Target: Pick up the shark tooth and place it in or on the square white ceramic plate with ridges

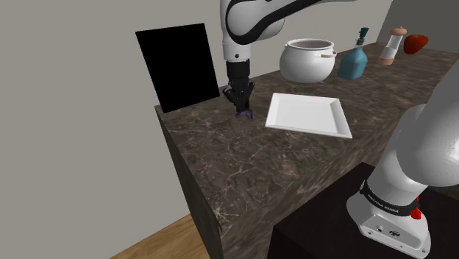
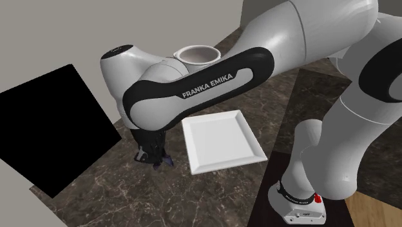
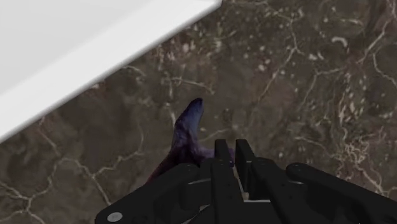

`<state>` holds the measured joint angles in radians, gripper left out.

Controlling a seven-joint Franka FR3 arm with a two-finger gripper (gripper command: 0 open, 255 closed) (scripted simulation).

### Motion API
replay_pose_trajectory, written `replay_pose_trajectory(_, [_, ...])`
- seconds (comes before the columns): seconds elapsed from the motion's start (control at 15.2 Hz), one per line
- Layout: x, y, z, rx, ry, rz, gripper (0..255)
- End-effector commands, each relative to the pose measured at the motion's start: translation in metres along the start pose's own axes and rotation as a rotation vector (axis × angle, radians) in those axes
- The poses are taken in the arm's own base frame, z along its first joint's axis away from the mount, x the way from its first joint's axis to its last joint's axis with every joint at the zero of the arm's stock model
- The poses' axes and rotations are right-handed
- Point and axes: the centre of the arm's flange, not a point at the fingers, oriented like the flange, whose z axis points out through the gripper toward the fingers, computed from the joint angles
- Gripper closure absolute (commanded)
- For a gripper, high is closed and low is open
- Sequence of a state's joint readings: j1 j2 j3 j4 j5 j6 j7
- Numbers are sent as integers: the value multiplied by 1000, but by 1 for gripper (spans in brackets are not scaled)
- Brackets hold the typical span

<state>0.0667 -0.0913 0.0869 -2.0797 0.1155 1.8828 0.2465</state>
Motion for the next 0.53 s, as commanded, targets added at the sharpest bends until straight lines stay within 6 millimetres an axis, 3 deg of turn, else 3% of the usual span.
replay_pose_trajectory(0.0, [0,0,0,0,0,0,255])
replay_pose_trajectory(0.33, [0,0,0,0,0,0,255])
replay_pose_trajectory(0.4, [0,0,0,0,0,0,0])
replay_pose_trajectory(0.46, [-24,12,-3,17,103,35,0])
